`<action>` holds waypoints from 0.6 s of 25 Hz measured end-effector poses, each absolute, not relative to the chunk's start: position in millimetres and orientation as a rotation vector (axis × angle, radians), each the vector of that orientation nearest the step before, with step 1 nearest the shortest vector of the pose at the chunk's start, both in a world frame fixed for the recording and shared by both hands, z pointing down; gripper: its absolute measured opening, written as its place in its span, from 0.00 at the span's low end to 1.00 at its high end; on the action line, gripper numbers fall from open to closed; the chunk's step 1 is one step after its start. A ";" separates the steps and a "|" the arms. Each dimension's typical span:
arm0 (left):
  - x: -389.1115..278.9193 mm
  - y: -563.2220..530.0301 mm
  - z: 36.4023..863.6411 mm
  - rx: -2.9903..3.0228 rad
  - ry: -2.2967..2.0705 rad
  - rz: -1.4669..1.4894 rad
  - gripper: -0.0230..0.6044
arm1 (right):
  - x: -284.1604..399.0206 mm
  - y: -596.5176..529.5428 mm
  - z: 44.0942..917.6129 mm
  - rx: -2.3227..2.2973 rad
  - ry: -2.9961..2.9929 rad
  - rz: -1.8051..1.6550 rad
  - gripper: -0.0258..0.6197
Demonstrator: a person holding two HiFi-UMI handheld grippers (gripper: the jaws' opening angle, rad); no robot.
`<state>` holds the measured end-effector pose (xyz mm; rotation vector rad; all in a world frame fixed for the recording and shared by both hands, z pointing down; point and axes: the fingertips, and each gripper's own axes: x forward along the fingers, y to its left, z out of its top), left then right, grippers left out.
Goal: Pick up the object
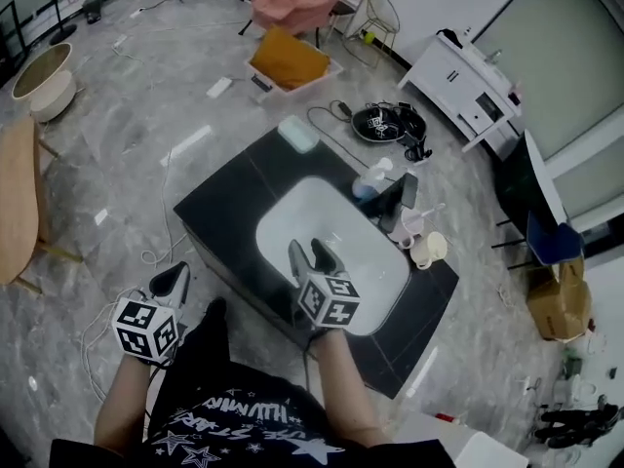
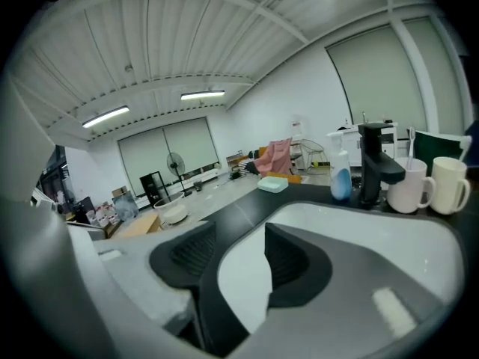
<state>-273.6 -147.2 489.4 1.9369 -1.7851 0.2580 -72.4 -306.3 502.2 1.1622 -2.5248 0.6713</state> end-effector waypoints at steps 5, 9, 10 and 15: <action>-308.1 -236.6 486.4 2.051 -1.659 0.296 0.05 | -94.3 -371.3 504.6 1.298 -2.451 0.695 0.37; -323.9 -289.6 493.3 2.091 -1.586 0.307 0.05 | -103.4 -416.9 506.9 1.397 -2.400 0.718 0.37; -326.6 -301.3 495.2 2.101 -1.567 0.312 0.05 | -105.3 -427.5 507.5 1.423 -2.387 0.730 0.37; -338.9 -354.8 502.3 2.140 -1.499 0.319 0.05 | -112.9 -477.4 516.1 1.540 -2.303 0.781 0.36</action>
